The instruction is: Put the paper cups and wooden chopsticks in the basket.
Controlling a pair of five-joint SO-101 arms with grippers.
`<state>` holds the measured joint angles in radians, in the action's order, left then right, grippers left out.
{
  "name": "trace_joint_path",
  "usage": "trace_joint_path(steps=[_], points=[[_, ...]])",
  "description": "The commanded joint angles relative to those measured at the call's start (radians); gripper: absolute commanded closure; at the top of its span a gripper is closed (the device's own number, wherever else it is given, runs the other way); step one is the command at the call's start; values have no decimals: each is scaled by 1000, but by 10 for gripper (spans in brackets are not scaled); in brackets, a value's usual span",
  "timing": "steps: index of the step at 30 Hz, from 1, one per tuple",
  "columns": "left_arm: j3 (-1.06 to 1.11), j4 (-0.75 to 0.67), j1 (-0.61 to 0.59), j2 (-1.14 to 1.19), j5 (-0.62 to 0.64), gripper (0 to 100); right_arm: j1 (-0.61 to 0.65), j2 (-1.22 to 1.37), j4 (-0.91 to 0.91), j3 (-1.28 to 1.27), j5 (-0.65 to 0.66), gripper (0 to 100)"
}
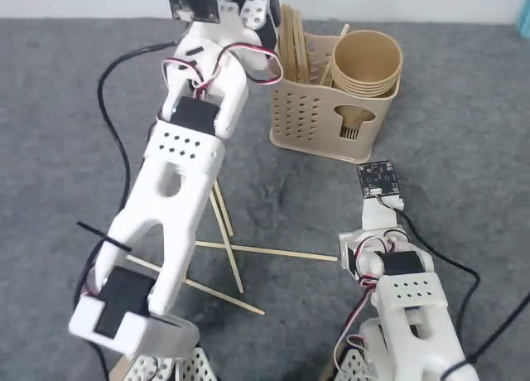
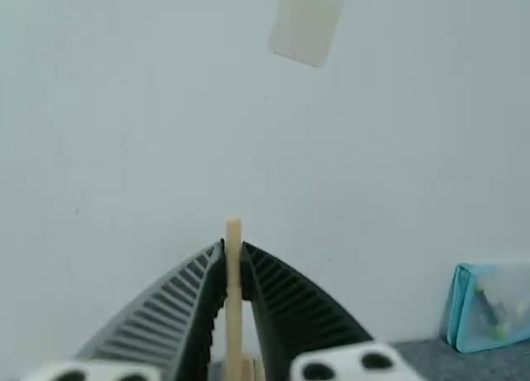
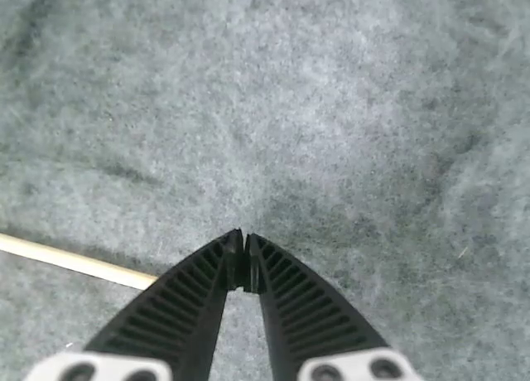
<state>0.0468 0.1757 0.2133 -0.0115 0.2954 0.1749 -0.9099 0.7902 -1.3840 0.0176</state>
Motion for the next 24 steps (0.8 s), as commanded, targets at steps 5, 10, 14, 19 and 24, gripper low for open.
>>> trace_joint_path(steps=[5, 10, 14, 19, 24], points=[[-13, 77, 12, -20, 12, 749, -10, -30, -15, 9, 12, 991], [-70, 233, 5, -20, 12, 692, -10, -30, -15, 9, 12, 991], [-154, 407, -32, -21, 14, 692, -10, -30, -15, 9, 12, 991], [-300, 692, -115, -21, 15, 692, -10, -30, -15, 9, 12, 991], [-364, 925, -201, -14, 81, 731, -10, -30, -15, 9, 12, 991]])
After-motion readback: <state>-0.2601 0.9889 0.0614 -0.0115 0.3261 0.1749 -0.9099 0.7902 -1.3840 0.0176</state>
